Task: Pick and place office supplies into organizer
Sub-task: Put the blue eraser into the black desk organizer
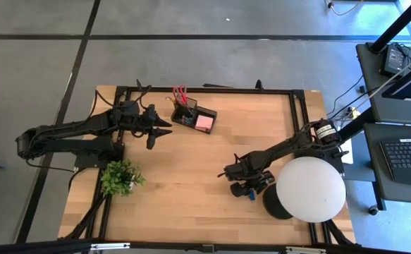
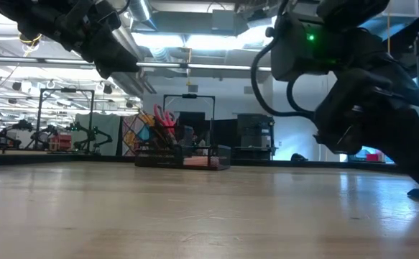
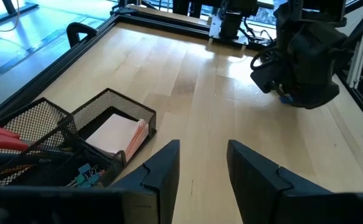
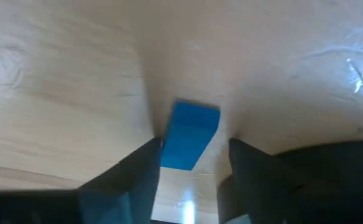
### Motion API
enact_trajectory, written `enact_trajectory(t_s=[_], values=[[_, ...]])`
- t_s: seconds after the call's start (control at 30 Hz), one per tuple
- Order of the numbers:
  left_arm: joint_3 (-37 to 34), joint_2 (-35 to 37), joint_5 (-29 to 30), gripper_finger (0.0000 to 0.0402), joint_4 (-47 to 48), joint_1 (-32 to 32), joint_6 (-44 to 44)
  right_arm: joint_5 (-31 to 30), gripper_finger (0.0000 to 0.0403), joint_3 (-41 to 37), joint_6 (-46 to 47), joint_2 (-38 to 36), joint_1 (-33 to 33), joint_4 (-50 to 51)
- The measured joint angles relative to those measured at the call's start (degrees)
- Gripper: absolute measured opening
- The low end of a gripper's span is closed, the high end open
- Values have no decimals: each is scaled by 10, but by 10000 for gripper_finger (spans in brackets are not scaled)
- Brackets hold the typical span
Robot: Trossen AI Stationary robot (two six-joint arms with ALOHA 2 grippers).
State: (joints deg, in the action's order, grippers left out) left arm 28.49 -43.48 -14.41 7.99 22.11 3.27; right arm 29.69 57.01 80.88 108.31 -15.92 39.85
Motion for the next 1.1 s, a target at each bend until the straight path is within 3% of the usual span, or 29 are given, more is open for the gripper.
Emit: enact_trajectory(t_s=[0.23, 0.67, 0.97, 1.1], values=[[0, 0, 0, 127, 0, 0, 0, -2, 142, -1, -2, 0, 0, 4], [0, 0, 0, 127, 0, 0, 0, -4, 82, -1, -10, 0, 0, 3], [0, 0, 0, 127, 0, 0, 0, -9, 74, 41, -81, 6, 6, 47], [0, 0, 0, 127, 0, 0, 0, -55, 74, 85, -115, 7, 20, 46]])
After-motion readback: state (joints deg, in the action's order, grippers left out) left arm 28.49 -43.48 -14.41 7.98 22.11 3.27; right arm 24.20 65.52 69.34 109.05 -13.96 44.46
